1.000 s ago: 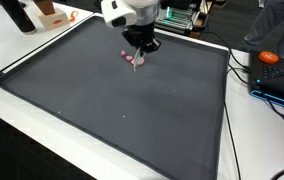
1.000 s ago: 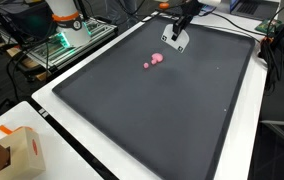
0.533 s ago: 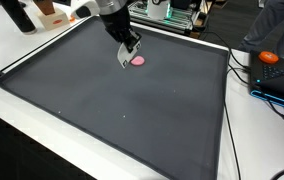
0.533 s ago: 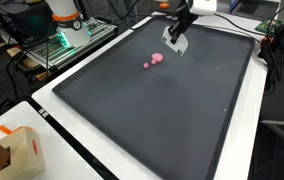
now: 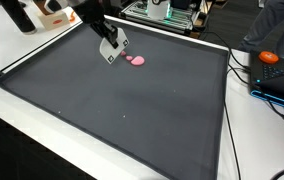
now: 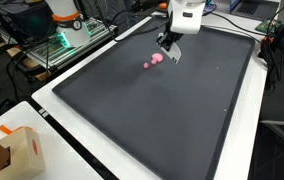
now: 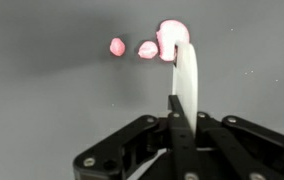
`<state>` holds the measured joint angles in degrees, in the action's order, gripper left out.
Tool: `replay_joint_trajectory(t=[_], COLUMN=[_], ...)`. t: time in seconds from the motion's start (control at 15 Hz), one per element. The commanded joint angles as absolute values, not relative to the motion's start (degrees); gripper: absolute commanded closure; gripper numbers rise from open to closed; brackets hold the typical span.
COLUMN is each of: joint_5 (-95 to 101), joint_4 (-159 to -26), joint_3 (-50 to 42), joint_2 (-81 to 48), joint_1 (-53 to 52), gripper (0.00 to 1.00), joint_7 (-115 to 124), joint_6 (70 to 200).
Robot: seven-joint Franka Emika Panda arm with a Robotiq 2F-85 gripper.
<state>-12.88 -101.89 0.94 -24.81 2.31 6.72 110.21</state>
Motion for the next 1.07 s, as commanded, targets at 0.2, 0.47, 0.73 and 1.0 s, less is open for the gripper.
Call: replay_joint_trajectory(t=[0.2, 0.47, 0.73, 1.0], joint_5=[-17.63, -20.72, -24.13, -25.6], joint_4=[-107.46, -109.76, -111.63, -113.11], joint_3=[-0.25, -0.45, -0.65, -0.74], joint_2=[-22.92, -22.69, -22.64, -22.58], joint_1=[7.35, 10.16, 12.33, 13.33], gripper=[0.99, 0.99, 0.99, 0.99], joint_7=[-4.21, -10.63, -15.54, -19.39], joint_6=[111.54, 111.16, 110.74, 110.8])
